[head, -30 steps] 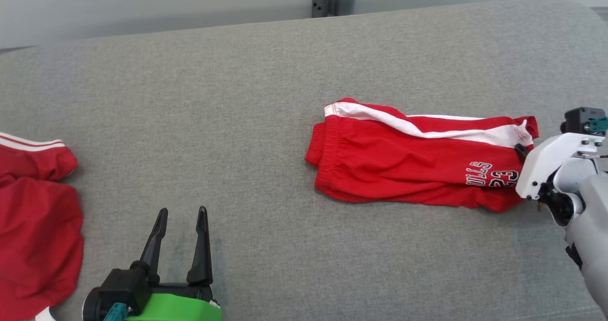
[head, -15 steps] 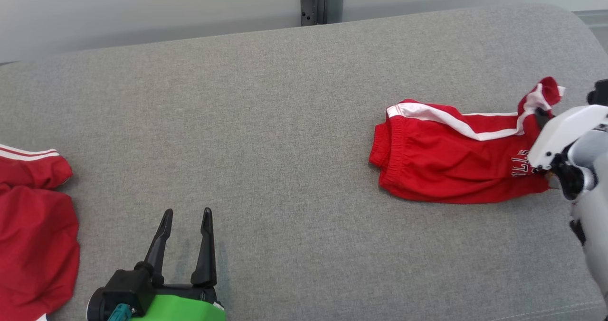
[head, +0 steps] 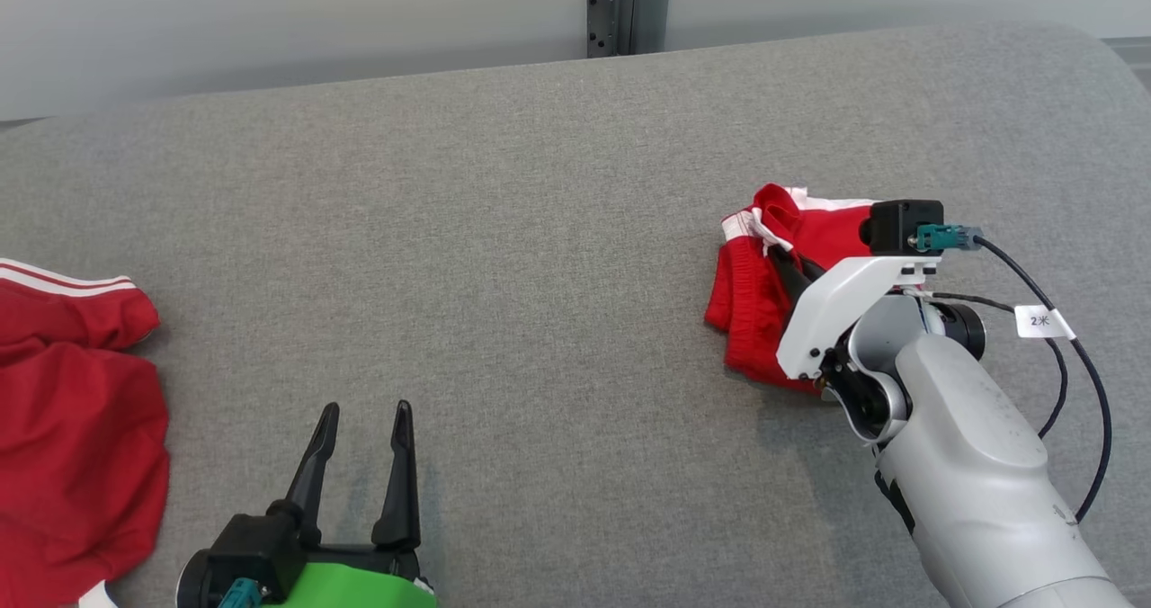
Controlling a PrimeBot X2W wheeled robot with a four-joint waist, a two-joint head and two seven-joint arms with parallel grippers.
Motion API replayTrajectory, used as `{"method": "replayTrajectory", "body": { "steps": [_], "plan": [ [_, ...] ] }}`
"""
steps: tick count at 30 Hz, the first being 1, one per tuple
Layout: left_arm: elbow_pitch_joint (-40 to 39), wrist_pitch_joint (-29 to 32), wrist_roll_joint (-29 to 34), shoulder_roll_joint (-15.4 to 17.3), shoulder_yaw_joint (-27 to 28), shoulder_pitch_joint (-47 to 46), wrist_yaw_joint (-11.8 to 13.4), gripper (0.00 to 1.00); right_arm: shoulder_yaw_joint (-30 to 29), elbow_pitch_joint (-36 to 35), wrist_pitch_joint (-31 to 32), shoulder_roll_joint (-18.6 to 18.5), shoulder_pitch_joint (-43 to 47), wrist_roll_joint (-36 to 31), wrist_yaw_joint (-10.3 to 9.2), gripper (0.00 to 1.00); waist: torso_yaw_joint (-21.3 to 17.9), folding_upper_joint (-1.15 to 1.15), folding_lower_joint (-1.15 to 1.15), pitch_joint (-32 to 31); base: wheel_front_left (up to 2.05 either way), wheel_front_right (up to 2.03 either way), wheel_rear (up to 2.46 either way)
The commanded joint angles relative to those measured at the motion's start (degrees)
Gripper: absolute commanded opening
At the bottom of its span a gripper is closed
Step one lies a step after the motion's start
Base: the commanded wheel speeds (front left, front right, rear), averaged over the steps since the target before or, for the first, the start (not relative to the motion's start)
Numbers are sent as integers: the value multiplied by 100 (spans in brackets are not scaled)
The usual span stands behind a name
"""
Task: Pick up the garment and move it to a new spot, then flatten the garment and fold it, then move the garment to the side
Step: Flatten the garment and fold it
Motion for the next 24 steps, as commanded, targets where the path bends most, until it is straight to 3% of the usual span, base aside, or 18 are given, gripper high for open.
{"method": "replayTrajectory", "body": {
  "steps": [1,6,16,17,19,24],
  "plan": [
    [10,-1,26,12,-13,22,20,100,-37,-116,57,-13,98,23,-4,0,36,0,0,-6,0,0,0],
    [45,-1,-19,12,-66,42,38,100,-117,-119,-8,46,129,-202,-3,0,118,0,0,23,0,0,0],
    [109,-1,-73,11,-105,38,71,100,553,-41,-87,55,182,366,-2,0,185,0,0,-103,0,0,0],
    [115,-1,-72,11,-106,45,71,100,592,1,-110,54,176,393,-2,18,186,0,0,-118,0,0,0],
    [125,-1,-82,11,-115,50,73,100,702,69,-145,55,182,469,-2,97,192,0,0,-147,0,0,0],
    [142,-1,-95,11,-91,135,83,100,884,145,-491,43,205,607,-2,100,169,0,0,-255,0,0,0]
  ]
}}
